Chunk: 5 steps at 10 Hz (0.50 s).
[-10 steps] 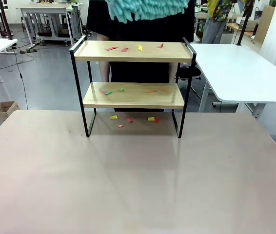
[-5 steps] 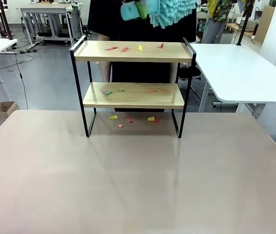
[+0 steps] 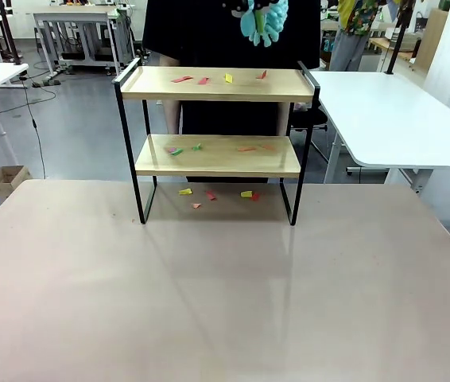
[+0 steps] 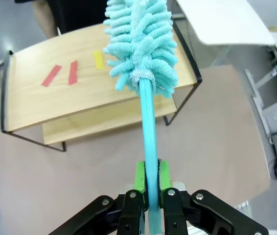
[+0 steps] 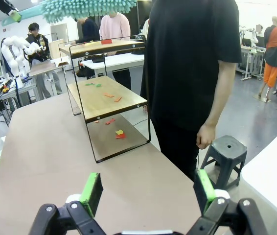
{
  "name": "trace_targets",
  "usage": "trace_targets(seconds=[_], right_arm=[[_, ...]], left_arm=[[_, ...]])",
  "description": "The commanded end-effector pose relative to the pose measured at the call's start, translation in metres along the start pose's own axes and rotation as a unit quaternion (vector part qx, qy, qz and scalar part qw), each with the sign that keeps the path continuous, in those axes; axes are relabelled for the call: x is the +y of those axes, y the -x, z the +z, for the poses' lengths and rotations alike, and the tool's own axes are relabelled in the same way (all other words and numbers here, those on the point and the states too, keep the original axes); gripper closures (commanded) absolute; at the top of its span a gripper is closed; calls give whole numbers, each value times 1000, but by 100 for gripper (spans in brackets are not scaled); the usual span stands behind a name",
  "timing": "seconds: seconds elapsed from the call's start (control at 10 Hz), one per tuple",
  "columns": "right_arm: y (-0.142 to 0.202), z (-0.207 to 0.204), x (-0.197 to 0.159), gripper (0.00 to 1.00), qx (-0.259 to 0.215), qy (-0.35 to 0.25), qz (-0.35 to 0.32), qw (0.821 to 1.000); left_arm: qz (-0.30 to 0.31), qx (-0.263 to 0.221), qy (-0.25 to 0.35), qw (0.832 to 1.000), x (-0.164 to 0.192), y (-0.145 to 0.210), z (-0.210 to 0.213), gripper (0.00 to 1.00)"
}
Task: Clean the shelf.
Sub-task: Clean the specific section of the Shelf indicated by the human with the Duster.
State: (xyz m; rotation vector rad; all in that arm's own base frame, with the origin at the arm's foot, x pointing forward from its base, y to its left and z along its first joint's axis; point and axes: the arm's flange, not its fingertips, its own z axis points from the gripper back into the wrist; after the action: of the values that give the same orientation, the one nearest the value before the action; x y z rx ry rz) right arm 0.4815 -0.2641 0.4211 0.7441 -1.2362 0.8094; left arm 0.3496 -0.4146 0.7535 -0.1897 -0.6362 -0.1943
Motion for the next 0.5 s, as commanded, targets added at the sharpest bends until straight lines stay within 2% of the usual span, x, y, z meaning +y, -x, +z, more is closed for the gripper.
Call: trace_targets(seconds=[0.0,0.4], right_arm=[[-3,-1,1,0,-1,0,2,1000],[-3,-1,1,0,-1,0,2,1000]], left_arm=[[34,6,-14,999,-31,-18,-16,87],[48,13,-20,999,-53,-17,-55,87]])
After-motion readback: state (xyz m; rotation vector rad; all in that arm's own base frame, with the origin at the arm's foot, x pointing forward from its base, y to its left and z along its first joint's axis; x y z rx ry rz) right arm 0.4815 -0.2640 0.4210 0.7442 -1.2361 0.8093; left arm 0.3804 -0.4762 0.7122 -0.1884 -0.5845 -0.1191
